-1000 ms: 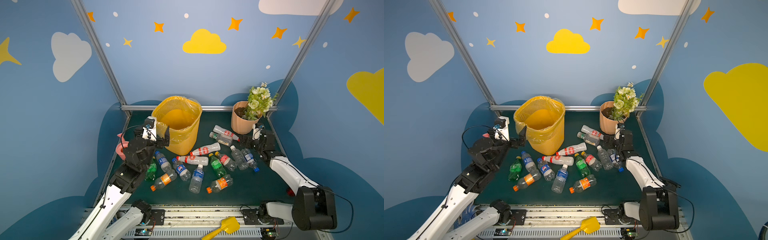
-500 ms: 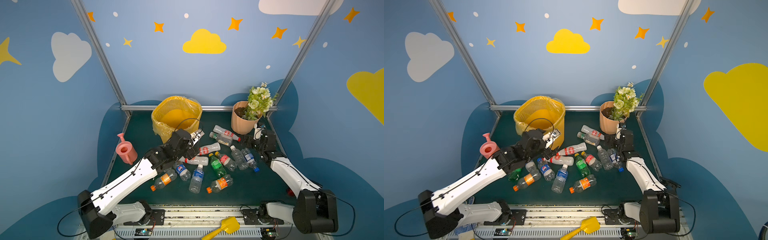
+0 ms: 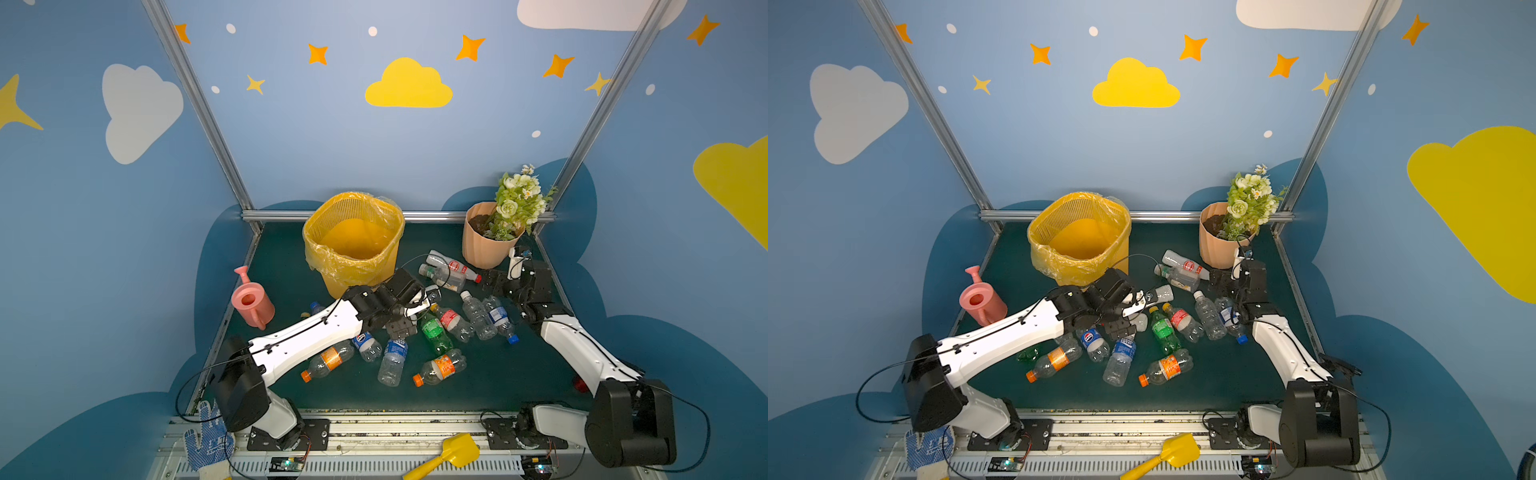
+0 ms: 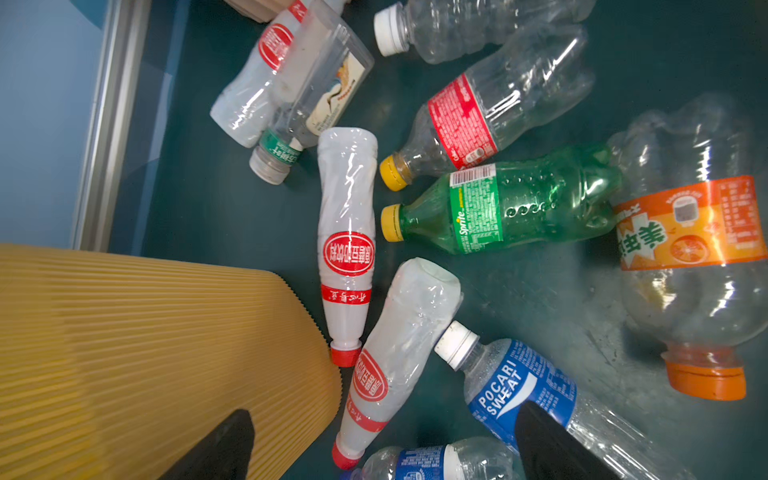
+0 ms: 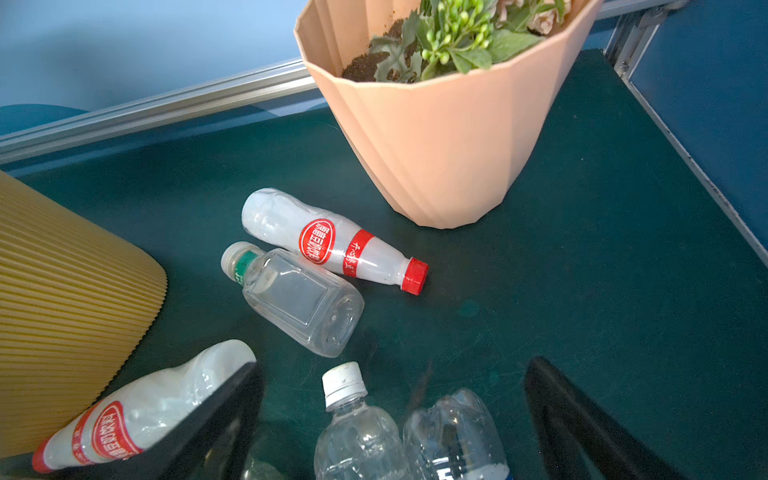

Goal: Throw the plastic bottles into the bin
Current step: 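Reach the left gripper down to the crumpled white bottle among the pile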

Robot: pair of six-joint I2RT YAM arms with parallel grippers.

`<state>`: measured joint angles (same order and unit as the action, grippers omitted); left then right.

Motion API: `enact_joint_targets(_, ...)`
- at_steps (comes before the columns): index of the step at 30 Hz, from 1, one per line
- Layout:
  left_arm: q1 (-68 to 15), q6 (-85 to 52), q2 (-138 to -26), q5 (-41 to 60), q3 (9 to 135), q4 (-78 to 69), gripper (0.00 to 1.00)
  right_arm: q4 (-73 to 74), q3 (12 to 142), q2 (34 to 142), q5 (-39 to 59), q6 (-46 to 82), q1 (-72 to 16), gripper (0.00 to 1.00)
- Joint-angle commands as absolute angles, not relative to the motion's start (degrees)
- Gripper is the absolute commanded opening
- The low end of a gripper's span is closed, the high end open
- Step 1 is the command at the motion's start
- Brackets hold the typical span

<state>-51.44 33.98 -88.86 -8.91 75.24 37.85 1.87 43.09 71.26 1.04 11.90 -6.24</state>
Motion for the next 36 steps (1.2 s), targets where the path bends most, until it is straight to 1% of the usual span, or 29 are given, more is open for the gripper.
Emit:
enact_joint_targets(1, -51.02, 36.47, -92.66, -10.28, 76.85, 40.67, 0.94, 1.81, 42.27, 70.83, 0.00, 12.82, -5.92, 0.97)
enact_joint_targets(4, -50.31, 35.86, -96.98, -11.42, 79.17, 42.69, 0.86, 1.51, 42.06, 70.51, 0.00, 12.54, -5.80, 0.97)
enact_joint_targets(13, -48.35, 37.61, -106.11, -10.82, 83.81, 44.73, 0.76, 1.50, 41.19, 69.89, 0.09, 12.63, -5.17, 0.97)
enact_joint_targets(18, -47.21, 38.15, -107.53, -9.58, 83.49, 44.48, 0.74, 1.33, 40.78, 69.69, 0.01, 12.57, -4.53, 0.97)
enact_joint_targets(25, -46.49, 38.26, -109.21, -8.21, 83.41, 44.56, 0.64, 1.72, 40.69, 70.05, 0.26, 12.98, -4.24, 0.97)
enact_joint_targets(36, -46.40, 37.96, -111.68, -6.88, 82.87, 44.47, 0.61, 1.16, 41.03, 70.90, -0.52, 13.31, -3.84, 0.97)
